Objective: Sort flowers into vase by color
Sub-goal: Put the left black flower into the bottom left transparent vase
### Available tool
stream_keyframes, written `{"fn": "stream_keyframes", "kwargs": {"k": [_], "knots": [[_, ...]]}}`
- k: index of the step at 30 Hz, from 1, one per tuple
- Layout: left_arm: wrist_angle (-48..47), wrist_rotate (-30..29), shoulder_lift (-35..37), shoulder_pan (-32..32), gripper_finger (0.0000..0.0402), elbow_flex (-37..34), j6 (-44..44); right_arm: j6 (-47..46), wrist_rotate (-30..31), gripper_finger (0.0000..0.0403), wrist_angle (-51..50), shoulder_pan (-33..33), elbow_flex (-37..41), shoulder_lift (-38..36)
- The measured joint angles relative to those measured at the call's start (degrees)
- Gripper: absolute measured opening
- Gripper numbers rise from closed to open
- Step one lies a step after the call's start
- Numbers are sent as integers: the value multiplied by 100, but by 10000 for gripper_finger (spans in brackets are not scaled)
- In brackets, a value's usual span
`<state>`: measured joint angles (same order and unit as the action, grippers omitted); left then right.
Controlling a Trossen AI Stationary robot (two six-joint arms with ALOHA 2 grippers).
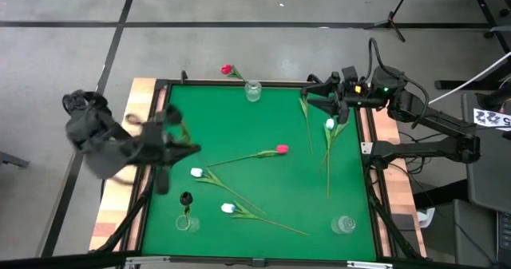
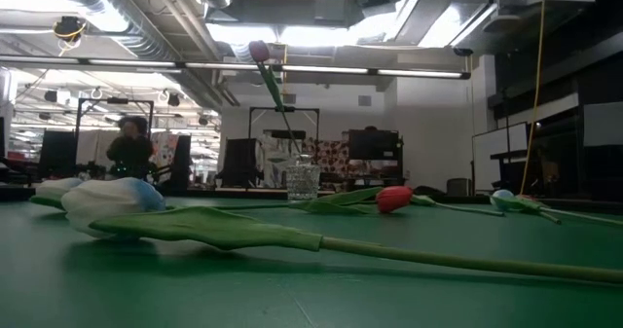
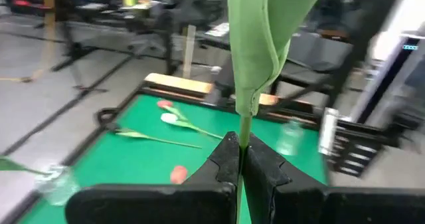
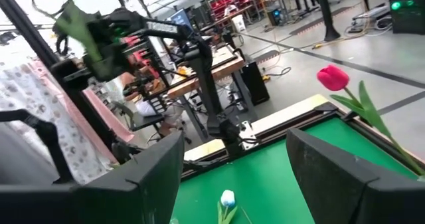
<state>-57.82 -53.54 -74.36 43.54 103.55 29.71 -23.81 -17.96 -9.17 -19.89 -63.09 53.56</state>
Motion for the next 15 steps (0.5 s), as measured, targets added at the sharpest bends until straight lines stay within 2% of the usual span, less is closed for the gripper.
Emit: {"fn": "stream_keyframes", "kwargs": {"k": [5, 11, 15], "knots": [[-36, -472, 19, 823, 3, 0, 446, -9, 220, 264, -8, -1, 0, 0], [-35, -496, 105, 1685, 3, -2, 492, -11, 437, 264, -199, 1, 2, 0], [73, -505, 315, 1987, 3, -2, 488, -59, 455, 264, -207, -1, 2, 12]]}}
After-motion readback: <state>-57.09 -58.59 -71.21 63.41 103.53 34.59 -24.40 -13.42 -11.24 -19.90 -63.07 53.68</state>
